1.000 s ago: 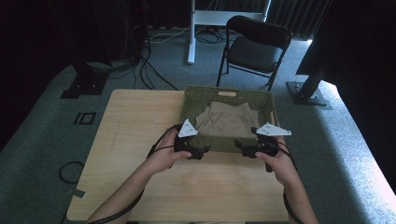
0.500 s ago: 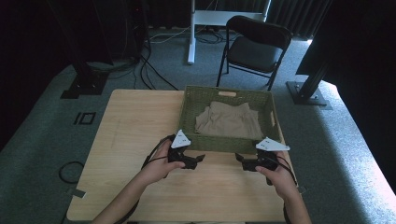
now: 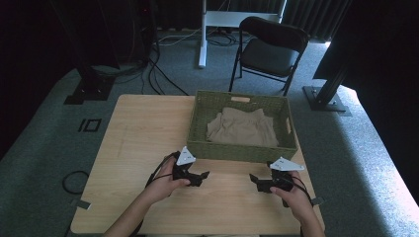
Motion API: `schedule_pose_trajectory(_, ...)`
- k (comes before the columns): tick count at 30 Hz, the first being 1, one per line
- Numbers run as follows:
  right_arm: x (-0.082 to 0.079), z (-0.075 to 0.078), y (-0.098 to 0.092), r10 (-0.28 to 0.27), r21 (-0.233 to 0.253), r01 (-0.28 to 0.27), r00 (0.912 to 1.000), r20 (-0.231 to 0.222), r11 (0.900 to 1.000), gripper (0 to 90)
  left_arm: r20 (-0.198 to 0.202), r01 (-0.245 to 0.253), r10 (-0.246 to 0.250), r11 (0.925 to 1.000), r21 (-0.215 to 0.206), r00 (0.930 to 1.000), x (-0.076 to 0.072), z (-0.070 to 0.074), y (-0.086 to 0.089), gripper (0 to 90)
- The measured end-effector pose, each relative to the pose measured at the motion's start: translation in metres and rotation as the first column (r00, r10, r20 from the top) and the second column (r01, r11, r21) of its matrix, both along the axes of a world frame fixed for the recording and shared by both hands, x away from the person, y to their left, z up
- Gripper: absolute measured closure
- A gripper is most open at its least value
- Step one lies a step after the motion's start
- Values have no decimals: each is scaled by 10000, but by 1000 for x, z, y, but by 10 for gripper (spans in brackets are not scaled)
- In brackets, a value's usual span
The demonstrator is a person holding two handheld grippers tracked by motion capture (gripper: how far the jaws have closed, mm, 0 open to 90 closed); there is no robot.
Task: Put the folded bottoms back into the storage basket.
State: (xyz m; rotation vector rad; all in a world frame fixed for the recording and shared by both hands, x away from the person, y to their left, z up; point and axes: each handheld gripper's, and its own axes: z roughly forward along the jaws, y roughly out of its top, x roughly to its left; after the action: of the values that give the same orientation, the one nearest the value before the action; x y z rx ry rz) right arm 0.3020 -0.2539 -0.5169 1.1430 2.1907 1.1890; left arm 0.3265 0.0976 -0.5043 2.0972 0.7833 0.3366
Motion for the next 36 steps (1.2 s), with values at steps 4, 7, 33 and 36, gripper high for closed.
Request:
schedule_pose_trajectory(4, -4, -11, -3, -151, -194, 147, 9997, -215, 9997, 108, -105, -299, 300, 9995, 92, 9995, -2, -10, 11, 195)
schedule_pose_trajectory(7, -6, -17, -6, -267, -275, 258, 9992, -296, 9993, 108, -204, -521, 524, 9985, 157, 9984, -3, -17, 19, 195)
schedule_pose_trajectory(33, -14, -38, -24, -1499, -1315, 1411, 9869, -593, 9812, 108, -367, -2483, 2509, 9666, 633, 9673, -15, -44, 73, 195)
schedule_pose_trajectory(36, -14, -41, -25, -1625, -1427, 1508, 9839, -742, 9782, 118, -458, -2692, 2716, 9616, 526, 9613, -17, -46, 77, 195)
